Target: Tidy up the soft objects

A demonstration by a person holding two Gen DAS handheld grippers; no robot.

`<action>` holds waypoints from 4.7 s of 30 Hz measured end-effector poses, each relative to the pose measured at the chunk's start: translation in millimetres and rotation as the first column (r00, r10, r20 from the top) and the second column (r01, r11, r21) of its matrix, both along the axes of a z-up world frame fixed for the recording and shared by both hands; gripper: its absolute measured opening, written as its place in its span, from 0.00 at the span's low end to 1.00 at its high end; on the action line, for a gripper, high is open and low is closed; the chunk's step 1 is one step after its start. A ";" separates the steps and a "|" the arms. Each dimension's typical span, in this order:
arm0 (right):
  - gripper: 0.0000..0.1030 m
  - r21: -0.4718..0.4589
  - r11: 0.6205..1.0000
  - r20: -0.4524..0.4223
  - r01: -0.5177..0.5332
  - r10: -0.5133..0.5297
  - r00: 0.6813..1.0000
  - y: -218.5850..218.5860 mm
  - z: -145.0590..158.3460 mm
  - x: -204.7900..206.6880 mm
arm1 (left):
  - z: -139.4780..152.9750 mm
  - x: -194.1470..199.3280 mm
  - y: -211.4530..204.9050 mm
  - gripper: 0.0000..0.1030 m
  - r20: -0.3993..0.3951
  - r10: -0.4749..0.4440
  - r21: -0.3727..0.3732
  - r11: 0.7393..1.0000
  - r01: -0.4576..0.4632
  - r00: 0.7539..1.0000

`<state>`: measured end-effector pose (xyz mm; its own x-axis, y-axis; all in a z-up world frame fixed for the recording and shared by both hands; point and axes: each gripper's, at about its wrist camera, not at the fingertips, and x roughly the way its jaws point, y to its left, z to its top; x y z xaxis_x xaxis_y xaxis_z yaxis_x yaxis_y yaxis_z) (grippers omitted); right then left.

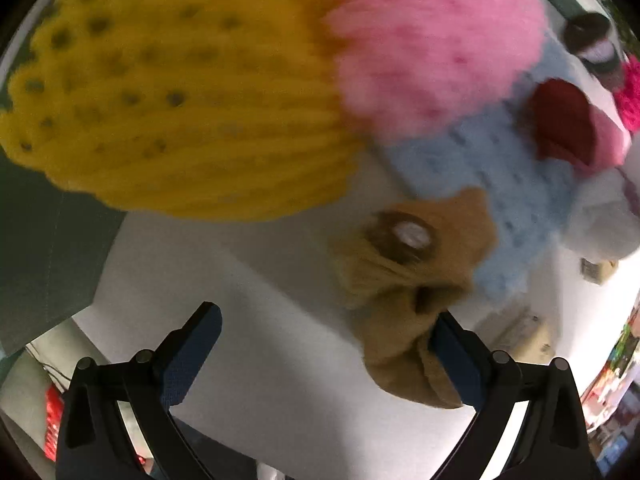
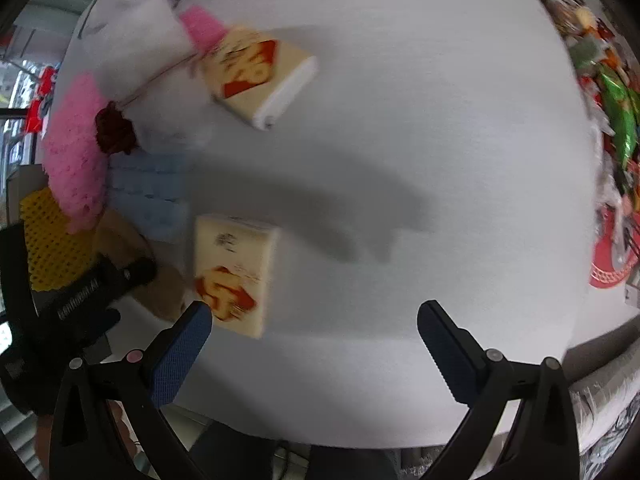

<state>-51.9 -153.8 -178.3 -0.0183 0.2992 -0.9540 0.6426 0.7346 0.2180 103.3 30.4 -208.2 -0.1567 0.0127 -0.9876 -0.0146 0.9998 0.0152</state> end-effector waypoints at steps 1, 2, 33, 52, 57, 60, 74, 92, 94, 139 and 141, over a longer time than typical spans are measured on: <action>1.00 0.004 1.000 0.002 -0.006 0.006 1.000 4.0 -2.7 4.3 | -1.2 0.5 3.2 0.99 -0.001 0.017 -0.002 1.000 -0.017 1.000; 1.00 0.002 1.000 0.002 -0.019 0.019 1.000 10.0 -7.2 10.6 | -2.0 0.8 4.0 0.99 0.001 0.018 -0.007 1.000 -0.018 1.000; 0.54 -0.062 0.960 -0.014 -0.273 0.272 0.962 15.7 13.3 13.5 | 15.6 -11.2 -39.0 0.29 0.007 -0.339 -0.064 0.939 0.339 0.941; 0.54 -0.059 0.969 0.089 -0.242 0.246 0.965 -26.5 85.7 8.0 | 141.7 -34.0 -31.4 0.29 0.288 -0.575 -0.029 0.794 0.607 0.766; 0.54 -0.078 0.964 0.117 -0.253 0.260 0.958 -3.2 97.6 18.8 | 166.3 -17.2 -21.0 0.29 0.342 -0.554 -0.025 0.802 0.596 0.759; 0.54 -0.085 0.965 0.130 -0.246 0.256 0.958 0.3 105.8 26.3 | 170.2 -11.4 -17.9 0.29 0.363 -0.550 -0.025 0.801 0.598 0.752; 0.54 -0.122 0.977 0.153 -0.177 0.195 0.969 36.6 114.0 47.7 | 195.6 10.8 7.1 0.29 0.441 -0.583 -0.047 0.744 0.667 0.682; 0.54 -0.195 0.970 0.176 -0.146 0.181 0.968 96.0 144.4 69.7 | 208.0 32.9 79.9 0.29 0.509 -0.546 -0.067 0.746 0.663 0.665; 0.54 -0.198 0.968 0.182 -0.153 0.190 0.965 104.4 148.5 75.2 | 208.4 36.6 88.1 0.29 0.513 -0.535 -0.070 0.754 0.654 0.671; 0.54 -0.284 0.779 0.182 -0.559 0.617 0.766 281.1 163.9 209.7 | 150.2 102.7 233.6 0.29 0.434 -0.237 -0.078 0.951 0.298 0.869; 0.54 -0.275 0.781 0.177 -0.560 0.614 0.769 283.1 158.9 212.6 | 145.8 104.6 233.0 0.29 0.426 -0.238 -0.074 0.952 0.296 0.873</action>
